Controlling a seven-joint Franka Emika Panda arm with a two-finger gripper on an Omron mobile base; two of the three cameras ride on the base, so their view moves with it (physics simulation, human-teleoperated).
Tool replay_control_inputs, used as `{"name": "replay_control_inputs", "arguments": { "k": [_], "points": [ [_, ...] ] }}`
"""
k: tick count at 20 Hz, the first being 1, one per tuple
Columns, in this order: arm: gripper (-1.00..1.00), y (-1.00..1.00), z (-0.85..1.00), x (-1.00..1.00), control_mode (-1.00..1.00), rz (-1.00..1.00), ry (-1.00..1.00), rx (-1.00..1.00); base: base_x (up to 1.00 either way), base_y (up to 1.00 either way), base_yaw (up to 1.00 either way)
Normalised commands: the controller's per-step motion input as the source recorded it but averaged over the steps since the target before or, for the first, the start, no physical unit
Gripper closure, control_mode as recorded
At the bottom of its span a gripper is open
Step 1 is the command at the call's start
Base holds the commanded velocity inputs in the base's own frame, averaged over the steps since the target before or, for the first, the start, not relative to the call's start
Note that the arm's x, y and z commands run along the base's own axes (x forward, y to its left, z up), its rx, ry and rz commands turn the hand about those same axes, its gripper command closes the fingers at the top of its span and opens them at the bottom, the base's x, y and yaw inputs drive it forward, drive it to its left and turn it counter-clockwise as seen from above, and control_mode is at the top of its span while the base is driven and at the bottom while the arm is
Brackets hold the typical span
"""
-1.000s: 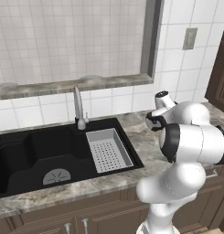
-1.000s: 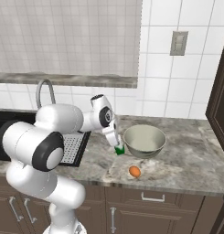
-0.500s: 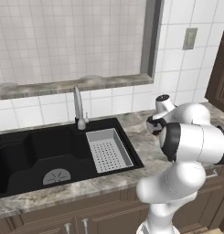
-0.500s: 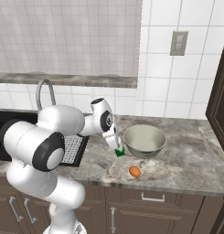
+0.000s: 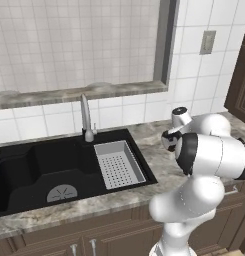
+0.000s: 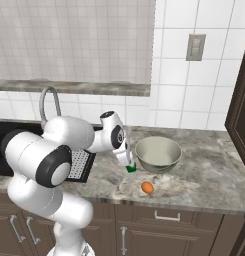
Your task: Gather the eggs and milk located in the vicinity of the sink area and place them right next to the bowl.
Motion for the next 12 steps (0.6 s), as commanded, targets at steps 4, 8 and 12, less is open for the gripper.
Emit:
{"name": "replay_control_inputs", "arguments": {
  "k": [4, 8, 12],
  "points": [
    [-1.0, 0.0, -0.1, 0.0, -1.0, 0.0, -0.03, 0.01, 0.0, 0.0, 0.0],
    [-1.0, 0.0, -0.02, 0.0, -1.0, 0.0, 0.0, 0.0, 0.0, 0.0, 0.0],
    [-1.0, 0.0, 0.0, 0.0, -1.0, 0.0, 0.0, 0.0, 0.0, 0.0, 0.0]
  ]
}}
